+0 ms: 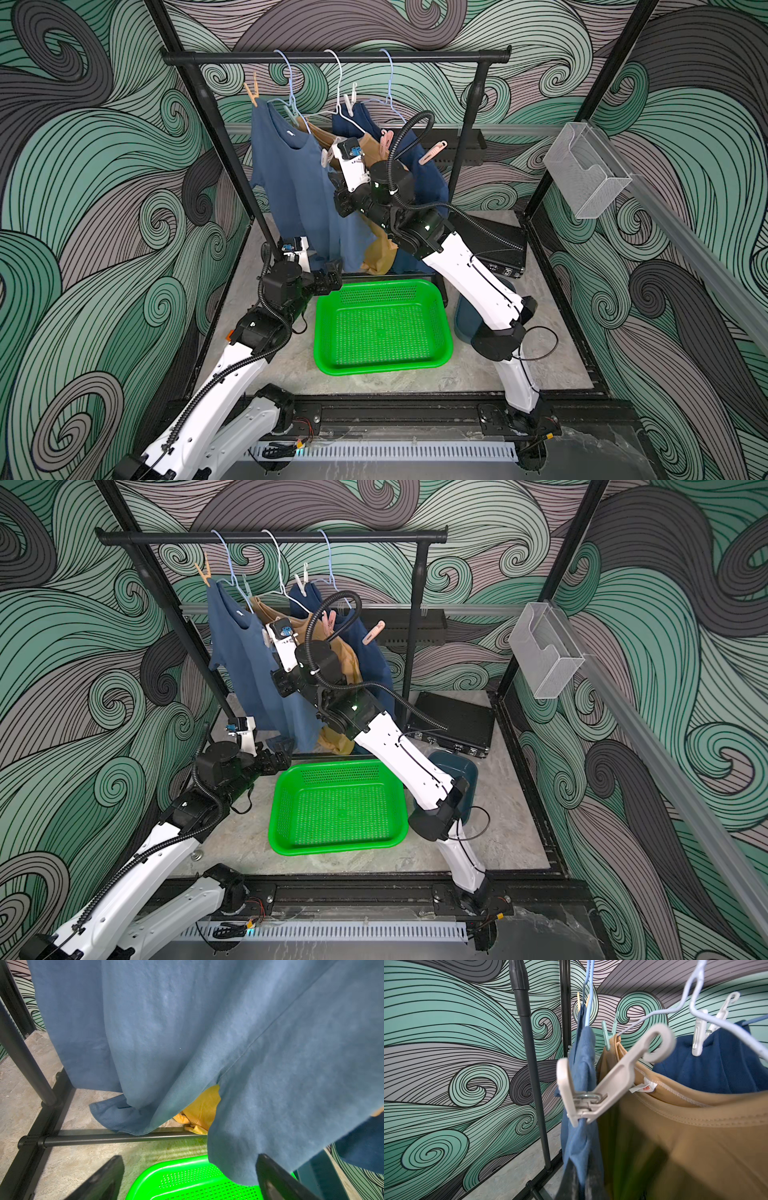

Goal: Remove the clothespins securing t-shirts to the hanger
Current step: Pick up the hanger from the clothes rail.

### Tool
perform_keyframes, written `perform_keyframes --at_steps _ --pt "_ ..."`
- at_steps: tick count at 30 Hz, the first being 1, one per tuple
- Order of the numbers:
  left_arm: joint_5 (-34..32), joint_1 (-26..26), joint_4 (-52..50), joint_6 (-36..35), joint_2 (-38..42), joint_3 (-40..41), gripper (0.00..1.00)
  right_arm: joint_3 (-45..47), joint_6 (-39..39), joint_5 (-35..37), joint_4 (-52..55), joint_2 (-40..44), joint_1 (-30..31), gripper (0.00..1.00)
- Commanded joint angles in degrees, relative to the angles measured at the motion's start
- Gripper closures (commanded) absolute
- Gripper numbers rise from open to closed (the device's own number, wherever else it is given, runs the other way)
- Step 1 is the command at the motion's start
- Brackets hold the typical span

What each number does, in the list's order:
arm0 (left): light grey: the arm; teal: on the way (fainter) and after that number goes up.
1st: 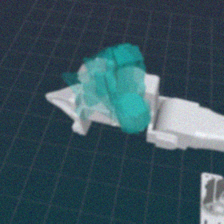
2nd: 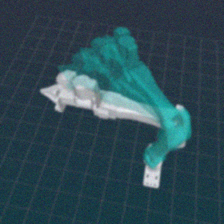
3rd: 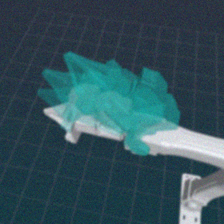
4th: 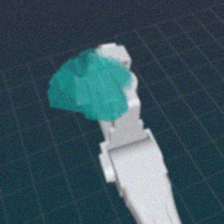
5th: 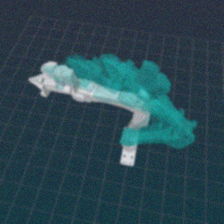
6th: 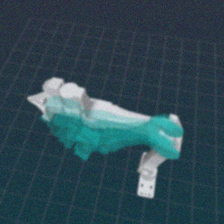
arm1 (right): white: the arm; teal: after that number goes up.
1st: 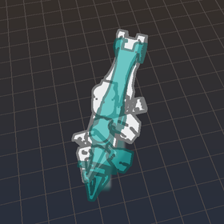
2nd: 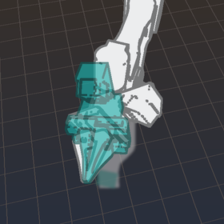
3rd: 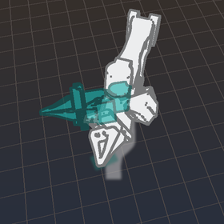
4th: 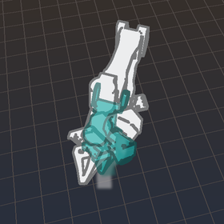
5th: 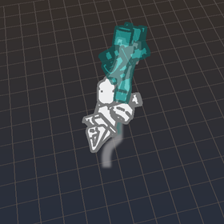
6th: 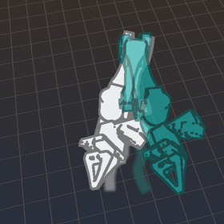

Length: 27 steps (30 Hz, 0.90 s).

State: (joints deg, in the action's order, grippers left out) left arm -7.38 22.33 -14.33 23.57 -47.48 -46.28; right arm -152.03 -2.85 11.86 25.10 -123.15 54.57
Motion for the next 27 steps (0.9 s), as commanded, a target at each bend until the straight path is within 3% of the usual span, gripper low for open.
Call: perform_keyframes --at_steps 1,14,20,27 --pt "-1.3 0.3 -1.5 0.2 1.0 -1.7 0.01 -1.9 -1.7 4.5 -7.4 1.0 1.3 1.0" --pt "-1.8 0.3 -3.0 -0.5 2.4 -2.0 0.01 -3.0 -0.7 5.7 -9.8 4.0 1.6 1.0" --pt "-2.1 0.1 -4.1 -1.2 2.6 -3.3 0.01 0.2 -0.8 5.8 -8.9 7.4 1.9 1.0" --pt "-1.5 -0.5 -5.4 -1.5 3.0 -4.5 0.01 10.9 -0.8 6.0 -10.1 15.1 1.9 1.0"
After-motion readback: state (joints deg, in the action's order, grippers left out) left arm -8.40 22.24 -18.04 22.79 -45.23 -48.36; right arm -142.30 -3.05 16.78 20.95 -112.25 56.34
